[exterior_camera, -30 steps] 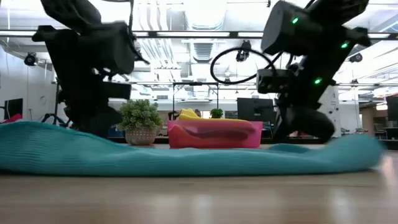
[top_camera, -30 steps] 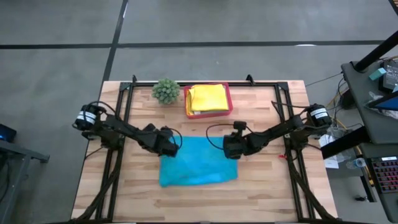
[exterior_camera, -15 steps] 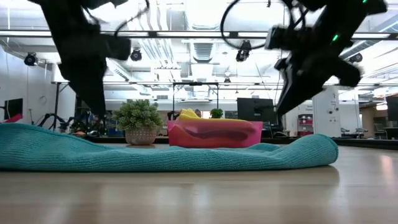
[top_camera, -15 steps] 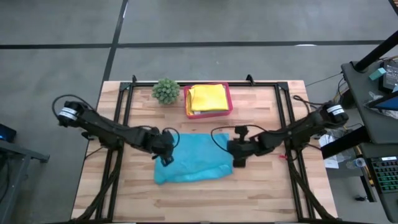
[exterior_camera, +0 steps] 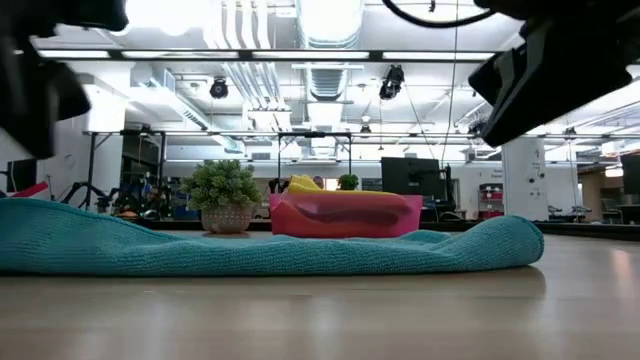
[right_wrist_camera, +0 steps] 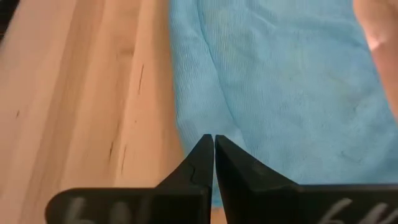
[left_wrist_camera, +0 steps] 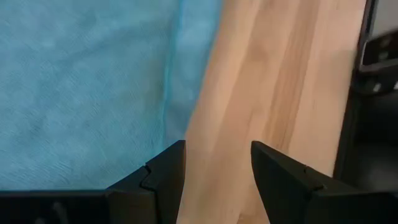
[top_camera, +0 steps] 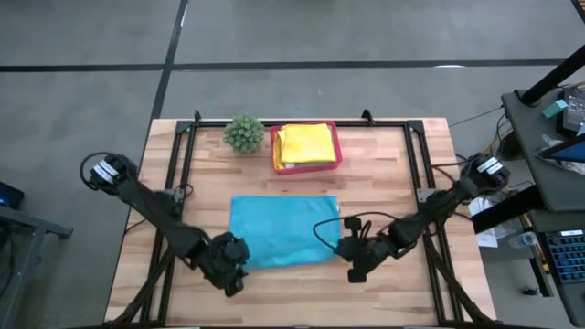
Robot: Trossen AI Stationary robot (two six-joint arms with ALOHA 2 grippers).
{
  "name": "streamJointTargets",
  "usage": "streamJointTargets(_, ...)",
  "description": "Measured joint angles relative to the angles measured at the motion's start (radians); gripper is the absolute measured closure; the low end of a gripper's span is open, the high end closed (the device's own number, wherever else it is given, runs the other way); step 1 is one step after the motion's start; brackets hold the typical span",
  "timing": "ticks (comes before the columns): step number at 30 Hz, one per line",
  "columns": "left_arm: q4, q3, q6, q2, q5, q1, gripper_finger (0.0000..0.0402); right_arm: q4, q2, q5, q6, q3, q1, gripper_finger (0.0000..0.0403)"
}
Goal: Fold microfiber towels
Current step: Fold the blue microfiber towel
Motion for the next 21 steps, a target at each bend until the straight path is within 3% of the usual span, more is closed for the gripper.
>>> streamJointTargets(5, -0.071, 0.013, 0.037, 0.044, -0.052, -0.022, 0.0235, 0.026, 0.048, 0.003, 0.013, 0.000, 0.001, 0.0366)
streamJointTargets(10, -0.158, -0.002, 0.060, 0.064, -0.061, -0.021, 0.0235, 0.085, 0.088, 0.003, 0.013, 0.000, -0.001, 0.0313)
streamJointTargets(21, -0.020, -0.008, 0.053, 0.129, -0.050, -0.025, 0.0235, 0.087, 0.166, 0.001, 0.126, 0.000, -0.028, 0.0194)
